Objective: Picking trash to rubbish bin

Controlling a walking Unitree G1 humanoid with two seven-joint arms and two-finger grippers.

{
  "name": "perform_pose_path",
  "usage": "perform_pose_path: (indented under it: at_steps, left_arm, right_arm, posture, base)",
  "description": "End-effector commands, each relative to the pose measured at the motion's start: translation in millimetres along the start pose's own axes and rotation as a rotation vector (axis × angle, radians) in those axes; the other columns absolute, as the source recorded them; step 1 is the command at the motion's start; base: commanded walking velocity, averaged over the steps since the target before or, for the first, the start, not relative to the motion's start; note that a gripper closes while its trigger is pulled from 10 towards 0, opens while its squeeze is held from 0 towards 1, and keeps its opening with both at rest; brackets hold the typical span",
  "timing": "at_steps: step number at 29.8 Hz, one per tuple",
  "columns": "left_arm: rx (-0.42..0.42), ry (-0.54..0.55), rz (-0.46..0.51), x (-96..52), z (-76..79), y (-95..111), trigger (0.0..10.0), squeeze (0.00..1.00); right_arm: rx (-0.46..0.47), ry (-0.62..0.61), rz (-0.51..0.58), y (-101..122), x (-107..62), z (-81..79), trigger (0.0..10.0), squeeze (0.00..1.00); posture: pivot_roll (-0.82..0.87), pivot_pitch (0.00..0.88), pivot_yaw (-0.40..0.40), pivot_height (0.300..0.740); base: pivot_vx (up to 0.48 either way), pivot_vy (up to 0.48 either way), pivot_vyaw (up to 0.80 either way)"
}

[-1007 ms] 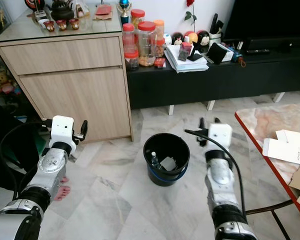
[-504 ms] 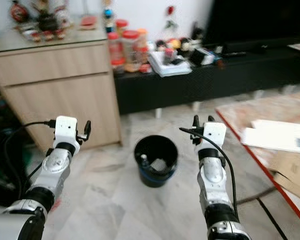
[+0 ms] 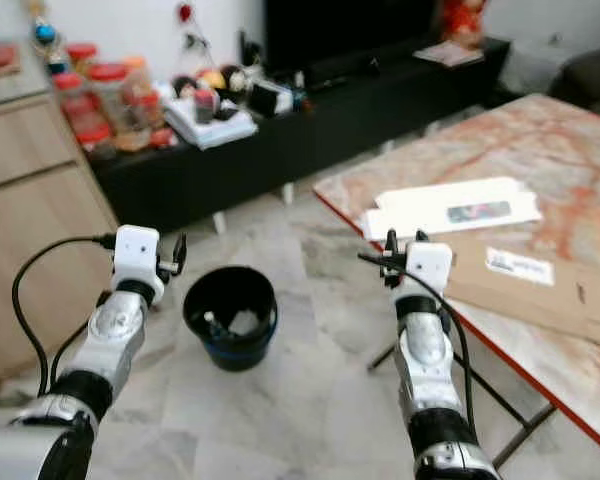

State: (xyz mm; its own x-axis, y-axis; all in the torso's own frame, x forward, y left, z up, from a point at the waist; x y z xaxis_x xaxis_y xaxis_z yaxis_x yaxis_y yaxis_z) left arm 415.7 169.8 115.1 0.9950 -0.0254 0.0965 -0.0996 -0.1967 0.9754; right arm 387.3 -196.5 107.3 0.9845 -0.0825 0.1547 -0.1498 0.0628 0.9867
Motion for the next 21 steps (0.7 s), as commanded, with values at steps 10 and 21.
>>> perform_pose_path:
  at_steps: [10, 21]
  left_arm:
    - [-0.010, 0.007, 0.025, 4.4, -0.9, 9.4, 10.0, 0.00]
    - [-0.043, 0.003, 0.006, 5.1, 1.5, 7.1, 10.0, 0.00]
  right_arm:
    - [0.000, 0.029, 0.014, 6.9, 4.4, -10.4, 10.0, 0.00]
    - [-0.003, 0.030, 0.006, 6.3, 5.6, -14.4, 10.0, 0.00]
  posture:
    - [0.17, 0.007, 0.018, 0.740]
    - [0.18, 0.015, 0.020, 0.740]
  base:
    - [0.000, 0.000, -0.77]
    - [0.000, 0.131, -0.77]
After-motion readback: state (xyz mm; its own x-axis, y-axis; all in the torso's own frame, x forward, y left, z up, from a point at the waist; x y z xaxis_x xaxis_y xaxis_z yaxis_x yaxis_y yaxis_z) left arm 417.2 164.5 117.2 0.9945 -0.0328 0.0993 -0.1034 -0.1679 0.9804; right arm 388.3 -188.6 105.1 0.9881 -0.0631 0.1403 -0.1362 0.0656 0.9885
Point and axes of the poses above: a point about 5 cm out from each wrist's last joint towards the gripper, its own x axis pointing out of the wrist towards the gripper, its own y axis along the axis of the wrist's last joint, z = x × y, the point moved 6 cm from there along x, pointing out of the wrist towards the gripper
